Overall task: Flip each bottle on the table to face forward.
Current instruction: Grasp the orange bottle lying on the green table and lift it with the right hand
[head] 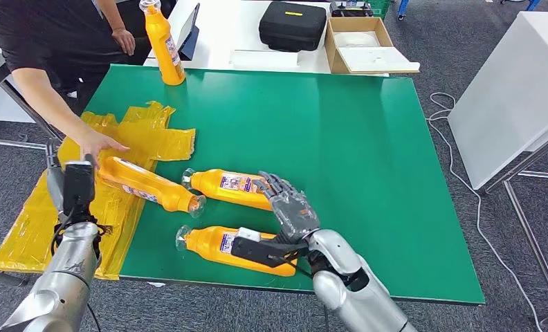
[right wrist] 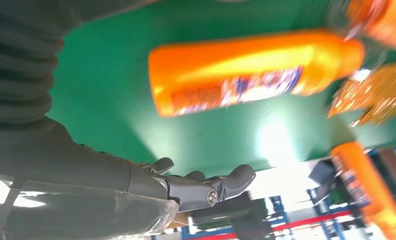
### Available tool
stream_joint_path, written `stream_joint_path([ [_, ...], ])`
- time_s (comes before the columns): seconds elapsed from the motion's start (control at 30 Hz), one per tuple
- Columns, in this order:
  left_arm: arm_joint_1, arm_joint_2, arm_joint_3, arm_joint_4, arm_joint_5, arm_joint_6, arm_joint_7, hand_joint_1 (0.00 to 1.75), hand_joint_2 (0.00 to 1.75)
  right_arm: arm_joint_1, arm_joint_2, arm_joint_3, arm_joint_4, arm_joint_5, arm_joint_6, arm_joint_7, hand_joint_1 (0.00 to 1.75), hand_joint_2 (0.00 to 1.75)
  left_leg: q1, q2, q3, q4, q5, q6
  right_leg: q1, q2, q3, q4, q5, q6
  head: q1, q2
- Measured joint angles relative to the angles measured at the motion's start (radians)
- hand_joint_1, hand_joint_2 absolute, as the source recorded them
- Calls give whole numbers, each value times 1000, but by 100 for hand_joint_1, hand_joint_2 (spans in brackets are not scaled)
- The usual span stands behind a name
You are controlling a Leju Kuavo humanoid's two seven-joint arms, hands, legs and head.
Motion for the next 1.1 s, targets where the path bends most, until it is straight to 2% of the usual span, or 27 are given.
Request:
stream_joint_path([
  [0.17, 11, 18, 17, -28, 174, -55, -7, 0, 0, 40, -9, 79, -71, 57, 20, 33, 0, 175, 0, 0, -1, -1, 0, 0, 0, 0, 0, 0, 0, 0, 0, 0],
  [0.33, 44, 28, 14, -96, 281, -54, -8, 0, 0, 60, -11, 155, -91, 103, 48, 47, 0, 175, -1, 0, -1, 0, 0, 0, -1, 0, 0, 0, 0, 0, 0, 0],
  [0.6, 57, 31, -2, -127, 294, -44, 2, 0, 0, 42, -6, 204, -91, 121, 85, 94, 0, 175, -1, -1, -1, 0, 0, -1, -1, 0, 0, 0, 0, 0, 0, 0],
  [0.8, 57, 31, -5, -138, 299, -49, 11, 0, 0, 38, -9, 217, -86, 200, 79, 167, 0, 175, -1, -1, -1, 0, 0, -1, -1, 0, 0, 0, 0, 0, 0, 0],
  [1.1, 57, 35, 1, -146, 305, -58, 26, 0, 0, 34, -7, 221, -40, 282, 65, 201, 0, 175, -1, -1, -1, 0, 0, -1, -1, 0, 0, 0, 0, 0, 0, 0],
])
